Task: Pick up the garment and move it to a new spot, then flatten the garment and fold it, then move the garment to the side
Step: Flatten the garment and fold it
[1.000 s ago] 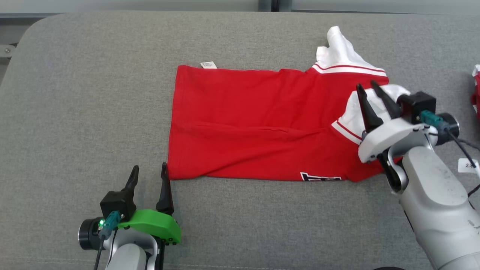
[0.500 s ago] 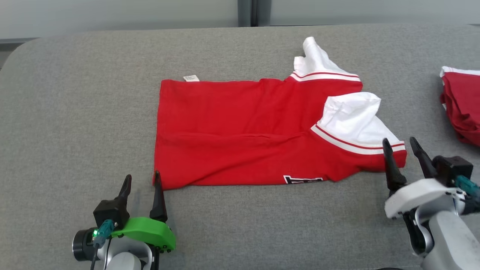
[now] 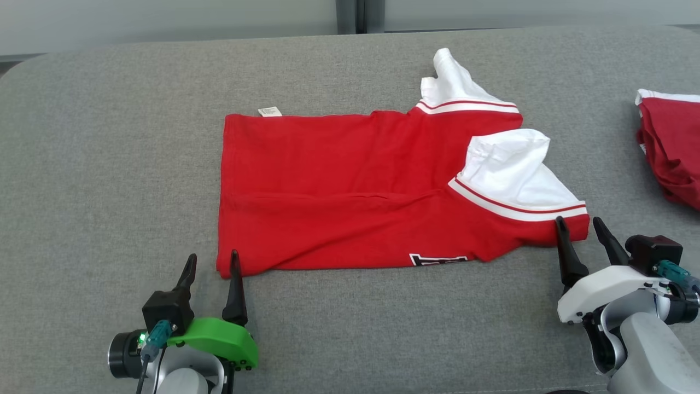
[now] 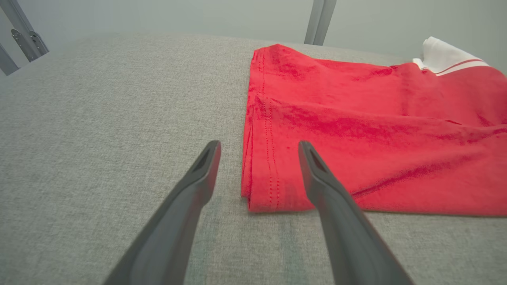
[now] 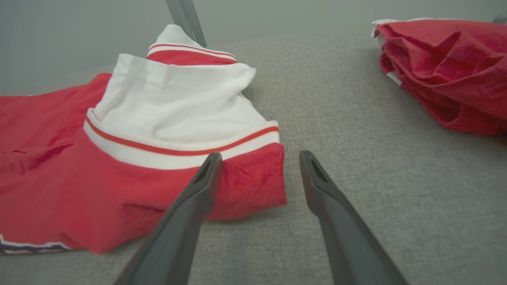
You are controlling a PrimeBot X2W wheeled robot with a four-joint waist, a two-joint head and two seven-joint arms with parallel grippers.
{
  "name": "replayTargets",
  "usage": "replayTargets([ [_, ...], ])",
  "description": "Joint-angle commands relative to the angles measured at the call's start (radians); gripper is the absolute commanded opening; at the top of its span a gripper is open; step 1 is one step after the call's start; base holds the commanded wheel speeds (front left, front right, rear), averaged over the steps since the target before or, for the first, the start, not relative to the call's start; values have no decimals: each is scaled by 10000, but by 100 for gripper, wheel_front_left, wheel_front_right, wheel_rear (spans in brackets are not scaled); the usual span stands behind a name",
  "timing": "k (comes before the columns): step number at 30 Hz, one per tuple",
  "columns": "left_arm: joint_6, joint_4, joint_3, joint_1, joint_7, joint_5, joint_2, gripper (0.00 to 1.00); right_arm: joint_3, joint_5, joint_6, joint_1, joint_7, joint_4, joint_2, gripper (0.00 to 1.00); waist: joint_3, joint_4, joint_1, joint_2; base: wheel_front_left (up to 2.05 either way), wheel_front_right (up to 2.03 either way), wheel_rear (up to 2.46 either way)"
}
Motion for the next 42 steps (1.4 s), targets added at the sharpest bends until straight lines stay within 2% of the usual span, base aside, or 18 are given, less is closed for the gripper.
replayTargets([
  [1, -32, 29, 26, -67, 3, 127, 46, 100, -73, 113, -16, -166, -25, 161, -1, 100, 161, 182, -1, -1, 0, 0, 0],
  [5, -77, 52, 82, -67, 3, 205, 47, 100, -59, 207, -16, -318, -25, 717, 66, 100, 246, 352, -1, -1, 0, 0, 0],
  [6, -81, 57, 102, -61, 3, 214, 47, 100, -74, 270, -16, -337, -25, 800, 81, 92, 251, 373, -1, -1, 0, 0, 0],
  [7, -91, 55, 118, -53, 3, 221, 46, 100, -54, 278, -16, -334, -25, 888, 70, 77, 254, 389, -1, -1, 0, 0, 0],
  [8, -104, 51, 137, -44, 3, 236, 46, 100, -30, 334, -16, -332, -25, 934, 81, 49, 252, 398, -1, -1, 0, 0, 0],
  [9, -121, 47, 169, -32, 3, 249, 46, 100, -52, 387, -16, -334, -25, 961, 76, 25, 248, 397, -1, -1, 0, 0, 0],
  [10, -121, 47, 169, -32, 3, 249, 46, 100, -52, 387, -16, -334, -25, 961, 76, 25, 248, 397, -1, -1, 0, 0, 0],
  [11, -124, 48, 182, -28, 3, 265, 46, 100, -33, 378, -16, -312, -25, 1009, 57, 2, 245, 389, -1, -1, 0, 0, 0],
  [26, -251, 154, -92, -324, 5, 55, 46, 100, -233, 704, -21, -418, -23, 1379, -161, 0, 336, 215, -1, -1, 0, 0, 0],
  [33, -676, 514, -289, -480, 4, -588, 47, 100, 166, 735, -16, -495, -23, 1159, -170, 0, 408, 59, -1, -1, 0, 0, 0],
  [42, -590, 1143, -368, -945, 4, -925, 47, 100, 443, 839, -16, -724, -25, 907, -290, 0, 661, -110, -1, -1, 0, 0, 0],
])
